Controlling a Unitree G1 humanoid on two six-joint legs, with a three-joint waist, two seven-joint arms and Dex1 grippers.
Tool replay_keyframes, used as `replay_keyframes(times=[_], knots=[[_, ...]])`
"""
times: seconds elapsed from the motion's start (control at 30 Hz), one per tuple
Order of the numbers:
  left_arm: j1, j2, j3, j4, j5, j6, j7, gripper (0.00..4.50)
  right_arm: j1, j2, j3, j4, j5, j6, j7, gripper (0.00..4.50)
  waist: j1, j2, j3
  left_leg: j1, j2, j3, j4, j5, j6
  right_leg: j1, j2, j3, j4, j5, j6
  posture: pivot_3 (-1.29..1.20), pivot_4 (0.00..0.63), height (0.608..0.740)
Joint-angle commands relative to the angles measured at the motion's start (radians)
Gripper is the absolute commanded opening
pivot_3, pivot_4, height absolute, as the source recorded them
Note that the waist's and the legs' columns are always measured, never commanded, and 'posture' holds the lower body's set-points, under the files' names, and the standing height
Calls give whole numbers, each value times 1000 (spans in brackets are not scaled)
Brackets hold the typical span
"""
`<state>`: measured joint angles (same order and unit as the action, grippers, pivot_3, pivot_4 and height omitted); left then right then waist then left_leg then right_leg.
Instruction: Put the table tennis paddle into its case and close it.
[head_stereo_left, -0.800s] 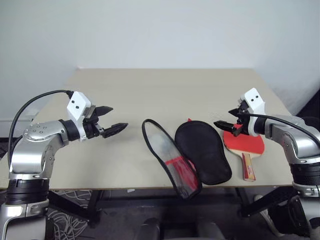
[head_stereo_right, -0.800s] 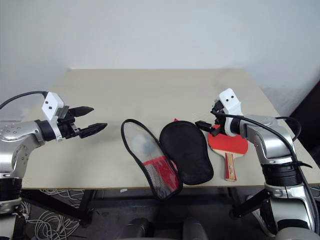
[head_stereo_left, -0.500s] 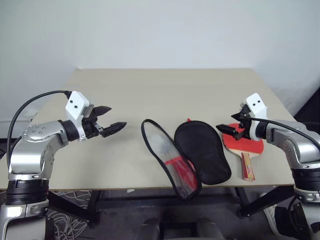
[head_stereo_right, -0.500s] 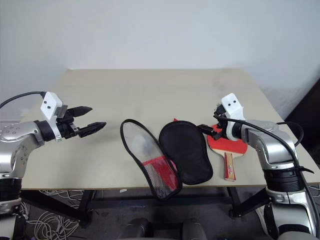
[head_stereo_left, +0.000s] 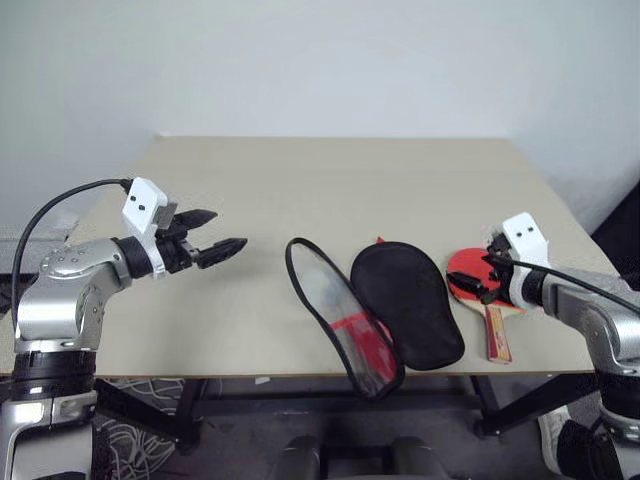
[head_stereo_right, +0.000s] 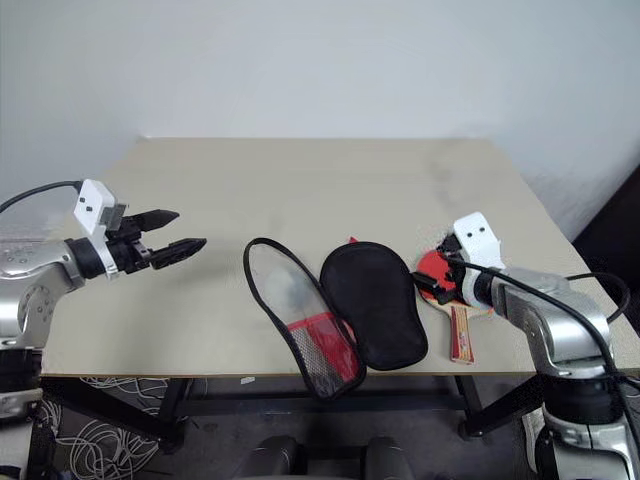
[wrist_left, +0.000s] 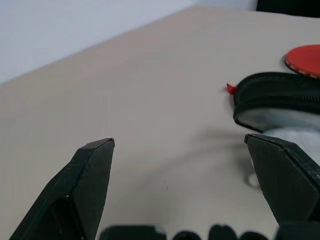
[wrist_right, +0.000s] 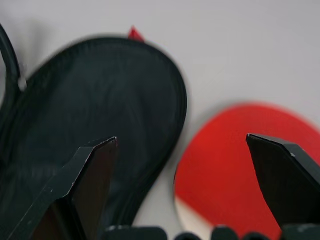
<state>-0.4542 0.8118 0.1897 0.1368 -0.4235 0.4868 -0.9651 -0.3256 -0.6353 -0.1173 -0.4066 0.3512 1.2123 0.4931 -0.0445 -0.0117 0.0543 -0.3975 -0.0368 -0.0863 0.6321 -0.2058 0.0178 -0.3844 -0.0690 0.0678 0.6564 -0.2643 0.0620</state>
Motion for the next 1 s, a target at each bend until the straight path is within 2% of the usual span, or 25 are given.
replay_keyframes(times=[0.03,0.3,0.47,0.6,0.8,1.0], knots=[[-68,-8,-22,46,20,-46,-21,4440,14,5,-83,-101,11,76,-51,4500,-1,0,0,0,0,0,0,0,0,0,0,0,0,0,0,0,0,734],[-99,-24,-57,107,40,-88,-62,4440,121,10,-173,-233,19,264,-92,4500,-2,0,0,0,1,0,0,0,0,0,0,0,0,-1,2,0,0,734],[-86,-33,-54,77,8,-77,-111,4440,143,43,-163,-227,1,339,-137,4500,-1,-1,0,0,2,0,1,0,0,1,-1,1,0,-1,2,0,0,734],[-58,-20,-44,26,-33,-54,-180,4440,152,78,-134,-196,-27,337,-185,4500,-2,-1,0,0,2,0,0,0,0,1,0,1,0,-1,2,0,0,734],[-56,-9,-35,12,-32,-50,-183,4440,148,155,-112,-80,-99,267,-282,4500,-2,-1,0,0,2,1,0,0,0,1,0,1,0,-1,2,0,0,734],[-42,-4,-31,-1,-34,-51,-177,4500,137,213,-116,-2,-149,217,-352,2429,-2,-1,0,1,2,1,0,0,0,1,0,1,0,-1,2,0,0,734]])
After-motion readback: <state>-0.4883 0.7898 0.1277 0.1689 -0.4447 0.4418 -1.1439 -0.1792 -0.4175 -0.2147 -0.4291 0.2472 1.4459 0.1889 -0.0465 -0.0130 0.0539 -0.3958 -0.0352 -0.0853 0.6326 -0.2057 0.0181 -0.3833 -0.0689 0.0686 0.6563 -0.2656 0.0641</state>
